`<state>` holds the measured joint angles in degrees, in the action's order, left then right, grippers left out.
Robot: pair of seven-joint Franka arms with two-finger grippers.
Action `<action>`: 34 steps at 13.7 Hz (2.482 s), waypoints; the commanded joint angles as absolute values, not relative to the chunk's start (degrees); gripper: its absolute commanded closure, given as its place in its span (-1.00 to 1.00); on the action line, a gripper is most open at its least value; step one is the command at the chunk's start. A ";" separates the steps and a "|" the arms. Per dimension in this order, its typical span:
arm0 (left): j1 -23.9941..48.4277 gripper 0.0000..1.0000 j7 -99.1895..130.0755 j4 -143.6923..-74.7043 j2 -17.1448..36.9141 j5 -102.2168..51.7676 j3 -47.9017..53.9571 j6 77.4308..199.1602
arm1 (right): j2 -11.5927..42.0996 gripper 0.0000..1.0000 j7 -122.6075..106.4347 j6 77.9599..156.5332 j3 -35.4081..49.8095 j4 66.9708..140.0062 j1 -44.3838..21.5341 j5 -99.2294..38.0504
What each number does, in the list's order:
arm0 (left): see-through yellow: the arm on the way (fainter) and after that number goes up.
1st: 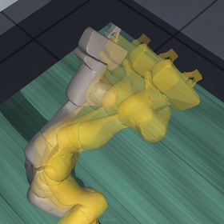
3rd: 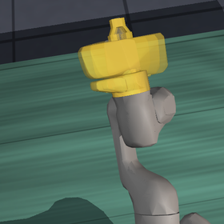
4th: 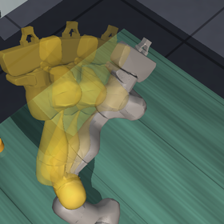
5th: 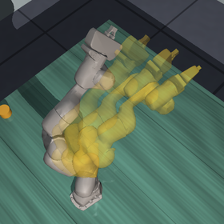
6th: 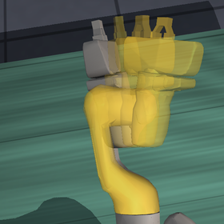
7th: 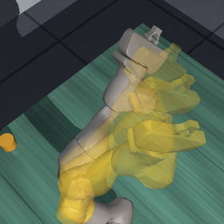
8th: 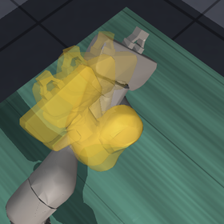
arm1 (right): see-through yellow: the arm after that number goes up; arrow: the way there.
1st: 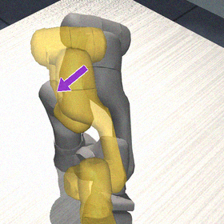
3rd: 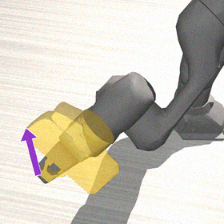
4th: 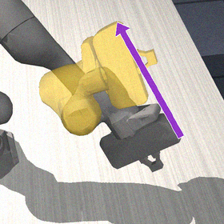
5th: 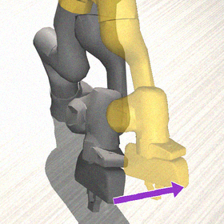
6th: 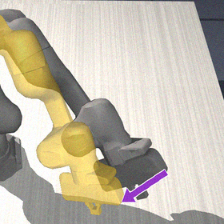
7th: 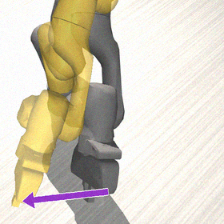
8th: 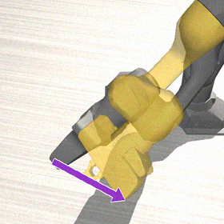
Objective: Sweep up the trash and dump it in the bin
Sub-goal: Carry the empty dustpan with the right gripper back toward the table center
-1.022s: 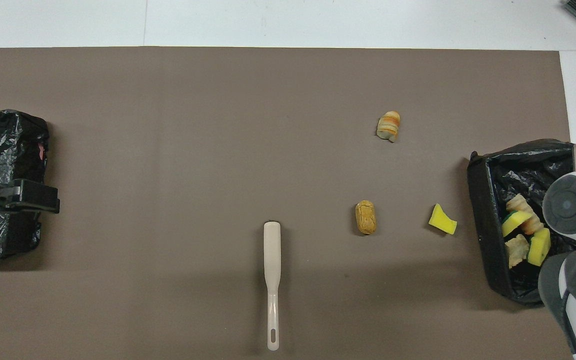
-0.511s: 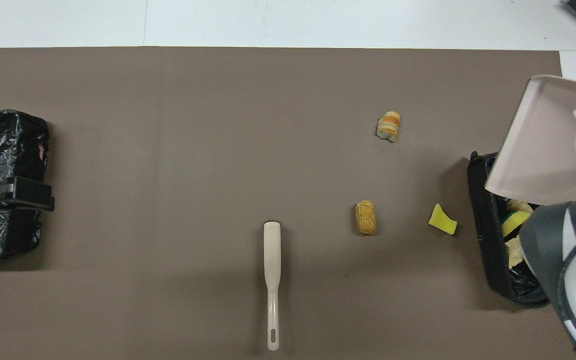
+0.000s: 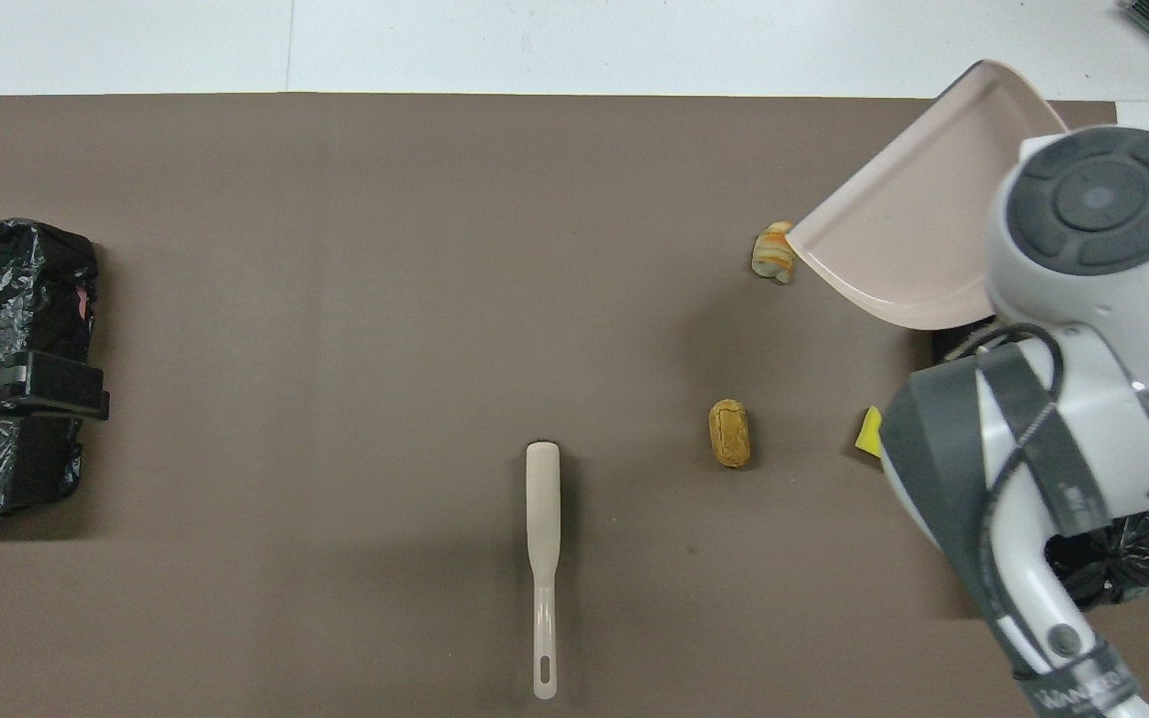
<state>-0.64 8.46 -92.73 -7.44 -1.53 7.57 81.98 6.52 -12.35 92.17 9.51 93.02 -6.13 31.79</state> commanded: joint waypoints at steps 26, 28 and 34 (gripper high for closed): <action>-1.58 -1.00 7.82 -92.20 -7.03 -3.25 8.17 84.20 | 48.87 0.72 41.40 101.87 12.39 57.04 -25.84 0.88; -1.58 -1.00 7.74 -92.20 -7.03 -3.25 8.26 83.76 | 48.61 0.55 40.70 101.87 12.66 57.30 -25.49 0.88; -1.58 -1.00 7.65 -92.20 -7.03 -3.25 8.26 83.85 | 47.47 -0.32 40.17 101.95 12.75 57.83 -25.40 1.85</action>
<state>-0.67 8.46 -92.72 -7.06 -2.56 7.71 84.62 47.94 40.43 101.60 12.18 58.13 -25.93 2.14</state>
